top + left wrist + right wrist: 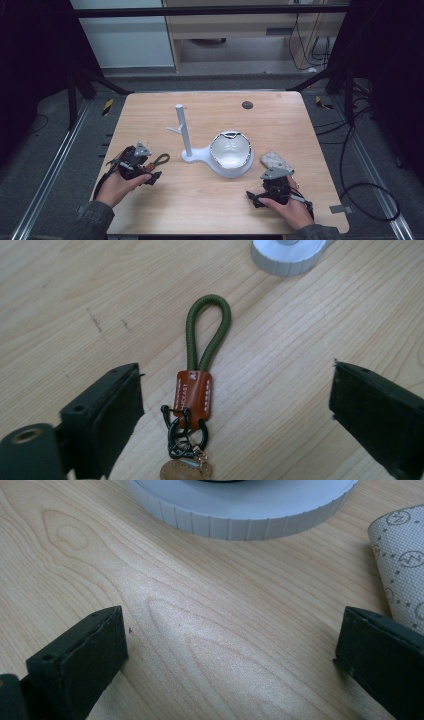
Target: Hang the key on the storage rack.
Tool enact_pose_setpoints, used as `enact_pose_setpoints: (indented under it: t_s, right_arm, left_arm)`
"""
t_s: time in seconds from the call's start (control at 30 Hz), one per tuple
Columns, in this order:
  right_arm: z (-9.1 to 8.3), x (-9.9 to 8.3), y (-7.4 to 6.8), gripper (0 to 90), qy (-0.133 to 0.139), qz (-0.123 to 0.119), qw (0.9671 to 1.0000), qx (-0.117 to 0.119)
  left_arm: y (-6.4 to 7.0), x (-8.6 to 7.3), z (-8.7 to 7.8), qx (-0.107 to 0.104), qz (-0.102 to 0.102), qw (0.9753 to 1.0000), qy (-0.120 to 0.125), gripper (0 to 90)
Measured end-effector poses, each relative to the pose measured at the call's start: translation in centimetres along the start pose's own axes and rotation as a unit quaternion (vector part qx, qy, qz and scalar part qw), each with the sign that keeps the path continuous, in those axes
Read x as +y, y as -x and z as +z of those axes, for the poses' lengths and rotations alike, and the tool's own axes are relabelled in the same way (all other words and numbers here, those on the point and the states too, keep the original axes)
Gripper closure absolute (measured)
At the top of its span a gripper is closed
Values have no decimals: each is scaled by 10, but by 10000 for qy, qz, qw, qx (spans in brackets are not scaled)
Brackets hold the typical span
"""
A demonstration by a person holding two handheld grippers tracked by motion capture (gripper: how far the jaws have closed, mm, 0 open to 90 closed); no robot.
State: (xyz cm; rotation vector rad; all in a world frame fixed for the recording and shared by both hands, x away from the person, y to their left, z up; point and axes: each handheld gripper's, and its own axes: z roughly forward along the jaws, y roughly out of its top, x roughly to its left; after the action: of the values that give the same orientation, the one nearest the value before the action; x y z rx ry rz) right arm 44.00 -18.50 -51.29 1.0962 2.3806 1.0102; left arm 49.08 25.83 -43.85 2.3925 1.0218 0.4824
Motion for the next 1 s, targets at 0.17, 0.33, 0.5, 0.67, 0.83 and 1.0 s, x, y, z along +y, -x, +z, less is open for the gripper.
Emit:
enact_pose_setpoints:
  t_s: [0.17,0.33,0.5,0.67,0.83,1.0]
  right_arm:
    - [0,0,0,2,-2,1,10000,-6]
    - [0,0,0,2,5,-12,10000,-16]
    - [0,0,0,2,6,-11,10000,-12]
    - [0,0,0,2,6,-9,10000,-12]
    - [0,0,0,2,5,-6,10000,-8]
    - [0,0,0,2,6,-16,10000,-3]
  left_arm:
    - [-6,2,-1,-68,-71,9998,-186,182]
    - [-14,5,1,-236,-281,9986,-369,301]
    - [-16,9,8,-255,-183,9973,-667,380]
    - [-28,6,14,-351,-169,9961,-787,433]
    - [-34,6,22,-543,-67,9938,-963,474]
    - [-39,8,25,-581,-51,9929,-1033,521]
